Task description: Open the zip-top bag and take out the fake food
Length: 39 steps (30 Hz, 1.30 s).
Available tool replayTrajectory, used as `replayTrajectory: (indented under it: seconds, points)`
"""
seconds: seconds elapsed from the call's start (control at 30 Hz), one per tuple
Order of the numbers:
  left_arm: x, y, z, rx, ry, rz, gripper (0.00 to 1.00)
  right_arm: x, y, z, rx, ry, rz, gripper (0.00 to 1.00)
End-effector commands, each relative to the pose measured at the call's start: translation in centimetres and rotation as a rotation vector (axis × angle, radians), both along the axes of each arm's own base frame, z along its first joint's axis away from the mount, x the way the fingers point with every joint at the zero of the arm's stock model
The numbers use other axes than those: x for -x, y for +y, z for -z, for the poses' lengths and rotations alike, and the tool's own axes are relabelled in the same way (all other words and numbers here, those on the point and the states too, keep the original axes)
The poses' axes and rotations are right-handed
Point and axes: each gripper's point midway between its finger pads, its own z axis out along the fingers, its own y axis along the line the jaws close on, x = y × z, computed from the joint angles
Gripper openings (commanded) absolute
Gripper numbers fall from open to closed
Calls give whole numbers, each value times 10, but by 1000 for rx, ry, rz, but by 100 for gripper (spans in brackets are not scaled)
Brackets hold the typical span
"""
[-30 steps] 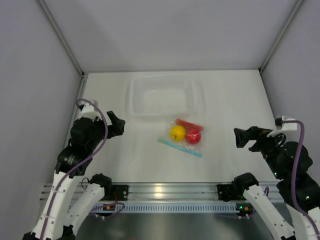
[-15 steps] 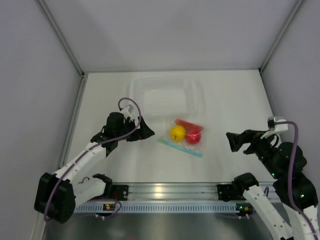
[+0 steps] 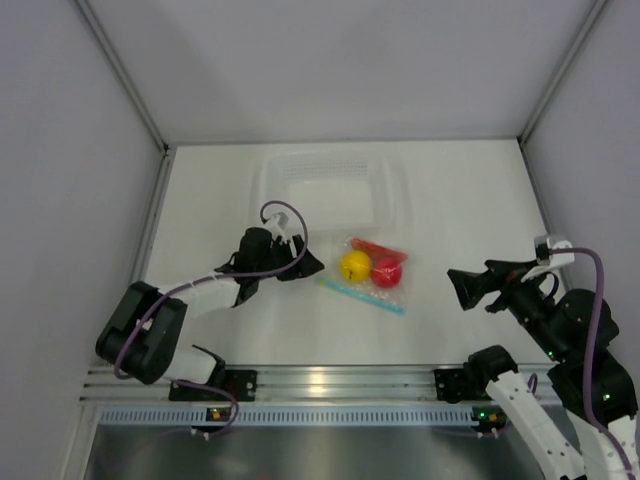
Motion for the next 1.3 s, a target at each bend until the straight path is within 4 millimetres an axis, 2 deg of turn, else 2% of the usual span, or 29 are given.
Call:
replayTrajectory:
  seconds: [0.0, 0.03, 0.17, 0.27, 0.47, 0.5, 0.53, 0.57, 0.63, 0.67, 0.7, 0.77, 0.8, 0.9, 0.93, 0.97, 1.03, 1.07, 1.1, 1.13, 1.17, 1.2, 1.23, 1.27]
  points:
    - [-17, -16, -12, 70, -97, -3, 71, 4, 7, -26, -42, -90, -42, 99]
    - [-18, -20, -14, 81, -115, 9, 71, 4, 6, -27, -38, -90, -42, 99]
    - [-11, -34, 1, 88, -102, 56, 74, 8, 6, -32, -41, -104, -47, 99]
    - [-9, -35, 14, 82, -74, 54, 73, 12, 6, -36, -47, -118, -55, 99]
    - [-1, -43, 28, 151, -58, 88, 70, 18, 5, -43, -49, -134, -63, 99]
    - [0, -44, 30, 163, -54, 94, 64, 17, 5, -43, -49, -134, -63, 100]
    - [-2, -48, 22, 200, -78, 93, 58, 18, 5, -43, -49, -133, -63, 99]
    - [0, -48, 27, 207, -62, 94, 51, 18, 5, -44, -46, -134, -64, 99]
    - [0, -51, 22, 243, -72, 99, 46, 17, 5, -42, -43, -129, -63, 99]
    - [0, -51, 23, 247, -64, 94, 40, 17, 5, -43, -44, -128, -66, 99]
    - [1, -51, 23, 253, -63, 90, 26, 17, 5, -42, -43, -125, -66, 99]
    - [0, -49, 15, 266, -79, 73, 24, 15, 6, -42, -42, -126, -66, 99]
    - [1, -47, 15, 265, -79, 58, 14, 14, 7, -40, -41, -121, -69, 99]
    - [5, -43, -1, 292, -101, 39, 0, 10, 9, -36, -43, -113, -69, 99]
    - [4, -42, -6, 300, -112, 27, 0, 9, 10, -35, -46, -108, -73, 99]
    - [6, -42, -19, 321, -139, 28, 0, 8, 11, -34, -49, -106, -77, 99]
    - [9, -39, -29, 347, -127, 15, 0, 5, 14, -31, -52, -104, -85, 99]
    - [9, -39, -45, 370, -148, 8, 0, 3, 16, -28, -50, -97, -89, 100]
    - [11, -37, -40, 353, -97, -9, 0, 2, 17, -28, -53, -104, -94, 99]
    - [11, -36, -55, 369, -115, -16, 0, 2, 20, -28, -55, -102, -112, 99]
    - [10, -32, -49, 334, -60, -54, 0, 4, 28, -28, -62, -114, -156, 99]
    - [10, -30, -53, 326, -47, -73, 0, 1, 29, -27, -64, -120, -157, 99]
    - [10, -26, -52, 301, -14, -97, 0, 9, 42, -27, -57, -133, -252, 99]
    - [3, -25, -74, 304, -35, -122, 0, 10, 51, -21, -50, -127, -311, 100]
